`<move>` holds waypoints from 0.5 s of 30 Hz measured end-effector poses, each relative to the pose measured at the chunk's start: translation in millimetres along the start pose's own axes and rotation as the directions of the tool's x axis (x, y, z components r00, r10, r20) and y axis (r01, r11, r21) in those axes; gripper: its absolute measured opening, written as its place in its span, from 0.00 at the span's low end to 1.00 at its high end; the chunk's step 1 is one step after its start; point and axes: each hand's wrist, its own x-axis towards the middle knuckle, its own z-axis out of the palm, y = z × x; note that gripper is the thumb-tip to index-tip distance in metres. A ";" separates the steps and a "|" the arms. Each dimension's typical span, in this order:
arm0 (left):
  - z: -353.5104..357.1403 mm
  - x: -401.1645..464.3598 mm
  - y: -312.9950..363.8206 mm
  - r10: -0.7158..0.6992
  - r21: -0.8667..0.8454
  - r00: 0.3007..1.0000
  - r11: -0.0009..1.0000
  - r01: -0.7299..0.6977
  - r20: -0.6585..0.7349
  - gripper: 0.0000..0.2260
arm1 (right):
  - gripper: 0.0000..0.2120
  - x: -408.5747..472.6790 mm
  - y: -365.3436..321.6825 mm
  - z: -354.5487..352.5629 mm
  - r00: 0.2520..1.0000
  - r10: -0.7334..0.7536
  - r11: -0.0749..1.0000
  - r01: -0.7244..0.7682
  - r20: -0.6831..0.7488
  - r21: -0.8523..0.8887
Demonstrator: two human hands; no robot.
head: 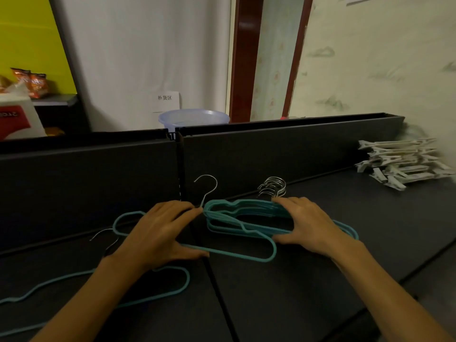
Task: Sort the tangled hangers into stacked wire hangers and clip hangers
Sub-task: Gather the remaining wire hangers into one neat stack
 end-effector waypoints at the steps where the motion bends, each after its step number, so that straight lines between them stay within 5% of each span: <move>1: 0.1 -0.4 0.2 -0.012 0.001 1.000 1.000 0.012 0.002 0.36 | 0.44 0.0 4.5 -0.7 1.000 -0.007 0.999 0.006 0.004 0.035; 15: -1.6 7.0 18.8 -0.111 0.009 0.993 0.994 0.110 0.047 0.36 | 0.50 7.0 22.6 4.1 0.998 -0.052 0.995 0.049 0.027 0.085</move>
